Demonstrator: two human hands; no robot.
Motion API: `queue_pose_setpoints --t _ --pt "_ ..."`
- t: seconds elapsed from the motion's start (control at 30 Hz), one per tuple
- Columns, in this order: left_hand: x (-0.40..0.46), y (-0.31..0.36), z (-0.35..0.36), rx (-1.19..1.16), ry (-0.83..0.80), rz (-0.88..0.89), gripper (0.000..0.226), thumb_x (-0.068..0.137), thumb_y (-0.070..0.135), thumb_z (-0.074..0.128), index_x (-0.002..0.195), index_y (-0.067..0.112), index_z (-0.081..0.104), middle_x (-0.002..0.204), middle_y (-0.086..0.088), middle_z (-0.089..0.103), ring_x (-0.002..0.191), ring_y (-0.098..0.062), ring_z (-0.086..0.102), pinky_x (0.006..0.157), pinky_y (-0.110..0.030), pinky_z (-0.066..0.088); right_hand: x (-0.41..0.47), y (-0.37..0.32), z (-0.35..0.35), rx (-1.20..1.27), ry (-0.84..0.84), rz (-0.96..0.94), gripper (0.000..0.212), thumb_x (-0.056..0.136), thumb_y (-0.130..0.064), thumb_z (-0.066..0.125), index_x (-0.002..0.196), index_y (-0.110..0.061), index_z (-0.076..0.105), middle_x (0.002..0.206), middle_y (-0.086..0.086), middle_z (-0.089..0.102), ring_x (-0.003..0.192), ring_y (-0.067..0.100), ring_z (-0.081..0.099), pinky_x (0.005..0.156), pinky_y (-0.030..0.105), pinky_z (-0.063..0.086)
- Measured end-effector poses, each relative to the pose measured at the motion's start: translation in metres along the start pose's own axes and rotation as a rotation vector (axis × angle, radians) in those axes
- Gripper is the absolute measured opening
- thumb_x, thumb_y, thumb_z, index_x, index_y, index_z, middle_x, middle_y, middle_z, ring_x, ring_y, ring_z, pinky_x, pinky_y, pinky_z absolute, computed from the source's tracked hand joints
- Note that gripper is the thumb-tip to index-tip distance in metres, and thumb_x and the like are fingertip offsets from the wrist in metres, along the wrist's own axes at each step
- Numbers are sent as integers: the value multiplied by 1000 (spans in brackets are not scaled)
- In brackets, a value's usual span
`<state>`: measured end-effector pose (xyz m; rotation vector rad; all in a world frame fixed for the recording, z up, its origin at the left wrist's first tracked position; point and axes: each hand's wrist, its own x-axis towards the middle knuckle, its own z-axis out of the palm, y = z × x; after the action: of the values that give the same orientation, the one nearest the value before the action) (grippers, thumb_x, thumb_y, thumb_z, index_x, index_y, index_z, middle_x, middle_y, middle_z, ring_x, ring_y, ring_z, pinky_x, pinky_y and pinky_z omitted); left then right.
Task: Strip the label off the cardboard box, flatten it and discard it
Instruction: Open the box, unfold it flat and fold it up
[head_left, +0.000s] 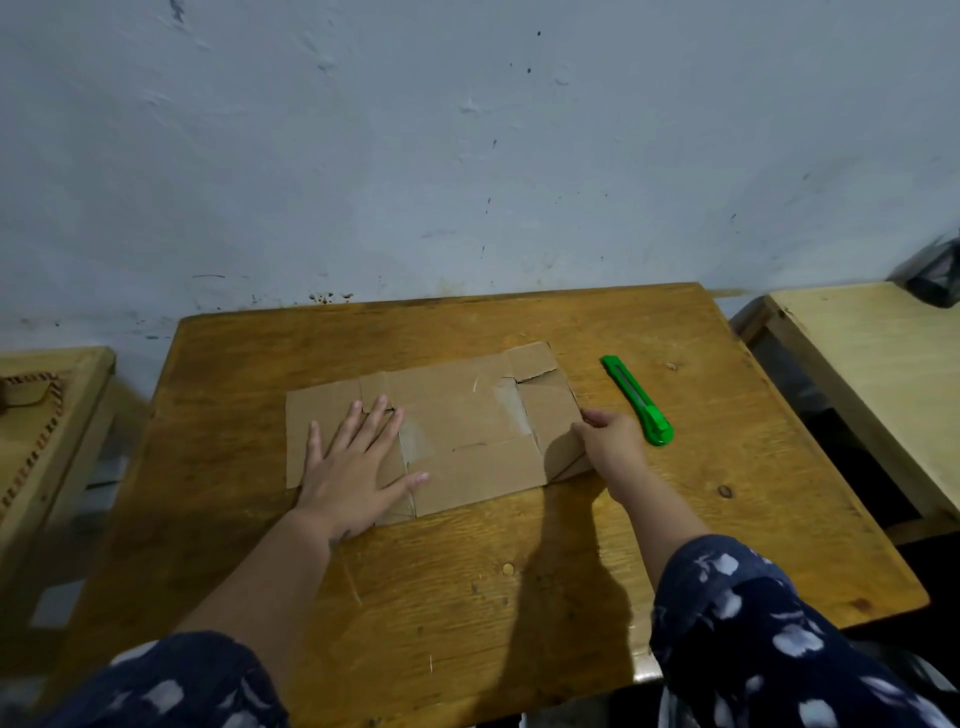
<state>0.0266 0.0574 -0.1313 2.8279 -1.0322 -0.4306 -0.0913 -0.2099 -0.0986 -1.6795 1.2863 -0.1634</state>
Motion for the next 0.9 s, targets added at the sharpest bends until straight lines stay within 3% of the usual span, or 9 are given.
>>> queue_pose_setpoints --t 0.13,0.23,0.37,0.53,0.67,0.8,0.9 --pt "1 -1 1 4 -2 5 93 67 89 2 145 41 -16 151 17 -30 140 -11 -28 110 -54 -17 1 -6 -14 190 -134 78 26 87 -10 65 112 -16 66 115 9 64 103 24 59 84 38 53" --pt "2 -1 1 8 -2 2 95 65 89 -1 145 41 -16 152 17 -30 140 -11 -28 111 -55 -16 -6 -7 -17 226 -236 -7 23 86 -12 66 106 -21 70 108 5 69 99 22 64 74 33 56" --pt "2 -1 1 9 -8 1 97 63 90 -3 145 41 -16 151 16 -30 141 -11 -28 111 -55 -16 -23 -7 -4 177 -319 -179 21 88 -21 65 108 -20 71 94 -2 69 88 14 62 75 28 52" --pt "1 0 1 9 -4 1 93 68 88 2 146 40 -15 152 16 -29 141 -11 -27 111 -56 -16 -39 5 11 -20 -254 -445 27 90 -19 62 117 -22 67 117 -1 61 108 13 55 94 28 48" --pt "1 0 2 23 10 -5 92 70 87 4 147 39 -12 153 16 -27 142 -12 -24 111 -55 -15 -45 6 22 -137 -207 -533 38 84 -17 69 121 -22 63 113 -8 57 95 5 58 80 11 47" --pt "1 1 2 20 18 -6 93 69 87 3 147 39 -12 153 16 -26 142 -11 -25 111 -55 -15 -41 7 35 -402 -179 -681 31 85 -12 66 116 -17 68 113 -2 61 104 16 56 96 29 47" --pt "1 0 3 20 30 -2 92 70 87 3 148 39 -12 153 17 -26 142 -11 -25 112 -56 -15 -41 5 41 -489 -164 -714 32 85 -11 64 117 -16 67 114 2 61 109 20 53 100 33 43"
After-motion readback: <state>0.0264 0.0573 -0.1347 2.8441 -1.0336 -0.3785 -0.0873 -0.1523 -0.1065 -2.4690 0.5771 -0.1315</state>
